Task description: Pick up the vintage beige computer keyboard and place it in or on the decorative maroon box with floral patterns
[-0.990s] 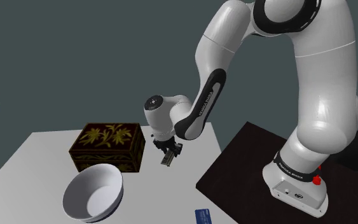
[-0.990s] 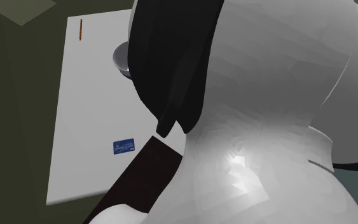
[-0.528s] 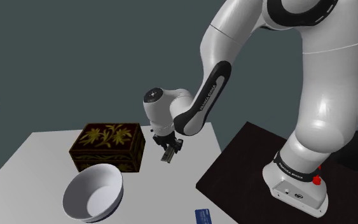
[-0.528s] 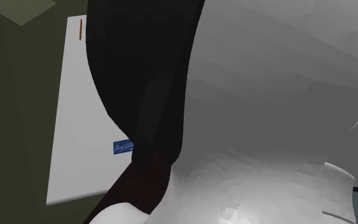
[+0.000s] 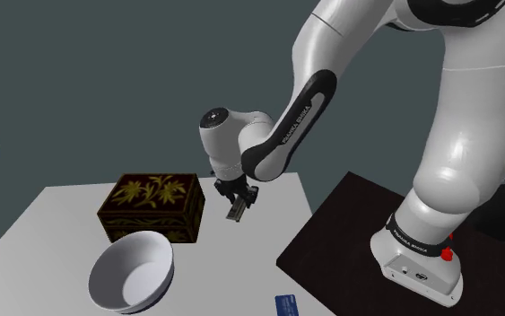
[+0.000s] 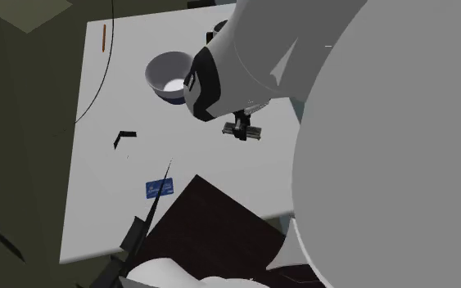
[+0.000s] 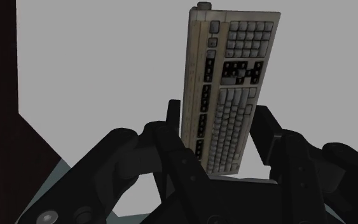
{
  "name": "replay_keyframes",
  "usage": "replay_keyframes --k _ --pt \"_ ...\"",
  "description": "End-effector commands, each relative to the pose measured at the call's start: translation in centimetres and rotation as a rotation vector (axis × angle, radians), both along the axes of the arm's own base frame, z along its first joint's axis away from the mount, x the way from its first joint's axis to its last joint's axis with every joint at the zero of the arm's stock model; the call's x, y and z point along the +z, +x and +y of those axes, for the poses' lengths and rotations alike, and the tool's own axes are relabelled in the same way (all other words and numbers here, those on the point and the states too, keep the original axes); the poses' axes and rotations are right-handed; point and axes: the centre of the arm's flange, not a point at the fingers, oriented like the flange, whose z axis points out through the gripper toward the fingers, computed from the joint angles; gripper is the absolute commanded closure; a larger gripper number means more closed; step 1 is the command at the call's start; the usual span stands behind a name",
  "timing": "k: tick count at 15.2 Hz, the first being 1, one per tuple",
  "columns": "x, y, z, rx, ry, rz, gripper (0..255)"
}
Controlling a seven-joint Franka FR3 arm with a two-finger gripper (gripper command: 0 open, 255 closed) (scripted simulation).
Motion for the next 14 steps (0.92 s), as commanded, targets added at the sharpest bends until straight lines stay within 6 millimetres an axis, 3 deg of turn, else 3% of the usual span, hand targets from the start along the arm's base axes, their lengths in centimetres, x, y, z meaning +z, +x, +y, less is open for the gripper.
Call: replay_keyframes --k 1,14 --pt "1.0 0.0 0.0 0.0 0.0 0.001 255" --pt "7.8 0.0 0.0 0.0 0.0 0.001 255"
